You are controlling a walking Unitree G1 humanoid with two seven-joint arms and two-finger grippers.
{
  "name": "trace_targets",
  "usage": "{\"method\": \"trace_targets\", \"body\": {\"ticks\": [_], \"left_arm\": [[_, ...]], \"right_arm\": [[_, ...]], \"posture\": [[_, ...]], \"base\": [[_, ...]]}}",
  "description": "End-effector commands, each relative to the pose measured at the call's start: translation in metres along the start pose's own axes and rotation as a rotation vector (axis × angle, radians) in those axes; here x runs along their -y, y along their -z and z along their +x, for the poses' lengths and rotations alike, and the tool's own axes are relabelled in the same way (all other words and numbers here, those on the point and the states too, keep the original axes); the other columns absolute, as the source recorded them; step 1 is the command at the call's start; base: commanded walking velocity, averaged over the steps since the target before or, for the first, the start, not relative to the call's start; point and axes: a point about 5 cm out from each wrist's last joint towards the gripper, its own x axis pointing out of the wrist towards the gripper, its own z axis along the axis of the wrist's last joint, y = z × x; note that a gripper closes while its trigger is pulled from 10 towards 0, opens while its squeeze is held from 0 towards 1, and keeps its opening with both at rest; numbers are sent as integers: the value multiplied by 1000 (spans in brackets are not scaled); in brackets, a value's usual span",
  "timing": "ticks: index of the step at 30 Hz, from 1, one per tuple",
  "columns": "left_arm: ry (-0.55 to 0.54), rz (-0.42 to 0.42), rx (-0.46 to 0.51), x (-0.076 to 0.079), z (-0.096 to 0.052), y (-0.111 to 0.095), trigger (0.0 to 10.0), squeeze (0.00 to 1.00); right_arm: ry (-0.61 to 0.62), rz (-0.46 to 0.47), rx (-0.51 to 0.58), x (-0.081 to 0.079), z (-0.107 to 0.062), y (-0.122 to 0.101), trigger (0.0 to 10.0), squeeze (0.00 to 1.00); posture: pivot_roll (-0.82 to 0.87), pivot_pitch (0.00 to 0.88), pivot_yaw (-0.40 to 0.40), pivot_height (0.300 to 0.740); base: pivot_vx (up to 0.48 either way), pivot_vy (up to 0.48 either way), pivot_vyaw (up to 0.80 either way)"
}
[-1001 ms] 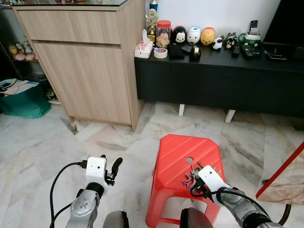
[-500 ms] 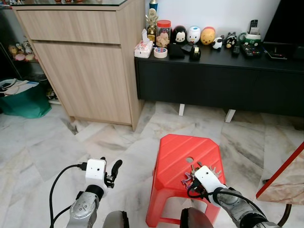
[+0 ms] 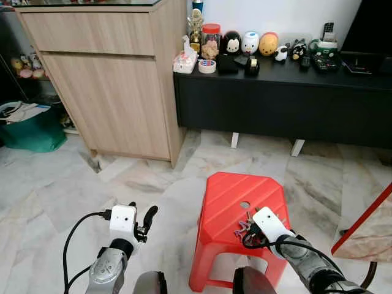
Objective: Hang keys on a hook
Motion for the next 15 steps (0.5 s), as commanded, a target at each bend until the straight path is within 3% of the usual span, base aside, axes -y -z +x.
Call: {"method": "trace_targets", "body": {"ticks": [1,12,13,14,15], "left_arm": [[8,11,-20,0,-3,3,10000,0],[9,13,-29,1,-8,5,10000,0],[10,13,-30,1,-8,5,10000,0],[10,13,-32,1,-9,5,10000,0],[10,13,-33,1,-9,6,10000,0]], "right_arm": [[-10,0,-19,0,0,2,10000,0],[-16,-4,-28,-8,1,6,10000,0],[-13,-13,-25,-8,0,6,2824,0],[-11,-22,-25,-8,0,6,0,0],[-10,-24,-25,-8,0,6,0,0]], "posture": [[68,59,-9,597],[72,65,-5,597],[71,66,-5,597],[71,69,-5,597],[72,71,-5,597]], "base": [[0,0,0],[0,0,0],[0,0,0],[0,0,0],[0,0,0]]}}
